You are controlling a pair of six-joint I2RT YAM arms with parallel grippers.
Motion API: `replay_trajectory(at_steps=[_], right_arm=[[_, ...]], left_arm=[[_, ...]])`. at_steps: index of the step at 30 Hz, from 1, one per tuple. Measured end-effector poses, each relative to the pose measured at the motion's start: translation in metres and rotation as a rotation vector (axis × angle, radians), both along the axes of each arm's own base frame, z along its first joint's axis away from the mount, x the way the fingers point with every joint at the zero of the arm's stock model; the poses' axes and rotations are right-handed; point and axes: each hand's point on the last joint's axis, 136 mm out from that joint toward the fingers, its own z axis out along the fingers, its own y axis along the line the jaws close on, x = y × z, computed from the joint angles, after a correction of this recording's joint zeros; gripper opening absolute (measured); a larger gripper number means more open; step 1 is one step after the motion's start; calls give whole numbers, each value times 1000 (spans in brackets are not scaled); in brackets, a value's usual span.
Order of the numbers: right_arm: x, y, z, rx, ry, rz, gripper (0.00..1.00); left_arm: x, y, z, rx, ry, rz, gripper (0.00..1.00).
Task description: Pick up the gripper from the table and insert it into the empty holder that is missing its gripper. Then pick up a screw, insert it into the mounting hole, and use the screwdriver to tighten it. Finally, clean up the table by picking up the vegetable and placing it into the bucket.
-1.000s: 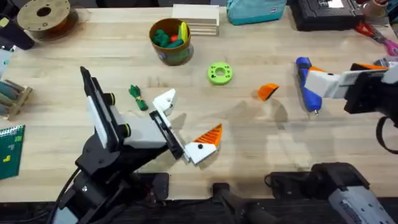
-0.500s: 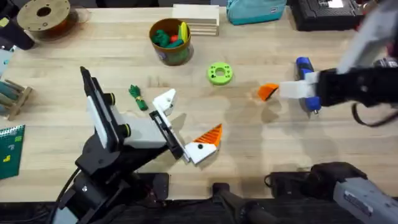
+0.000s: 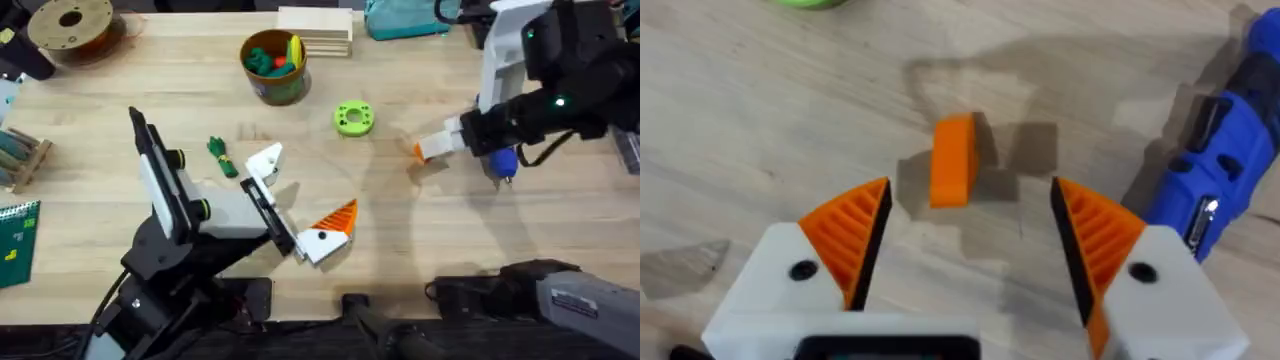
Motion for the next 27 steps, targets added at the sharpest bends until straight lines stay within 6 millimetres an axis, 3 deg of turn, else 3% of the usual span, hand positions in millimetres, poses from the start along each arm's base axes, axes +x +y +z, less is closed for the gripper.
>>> replay_trajectory(at_steps=[3,8,11,27], right_arm=[[9,1,-6,-3,-5,3,913],[15,2,-15,-7,10,7,661],[14,2,-16,-7,15,10,559],[8,4,-18,3,40,24,447]], left_arm=[[0,0,0,0,0,0,987],[0,0,0,0,0,0,987],[0,0,0,0,0,0,987],[0,0,0,0,0,0,987]])
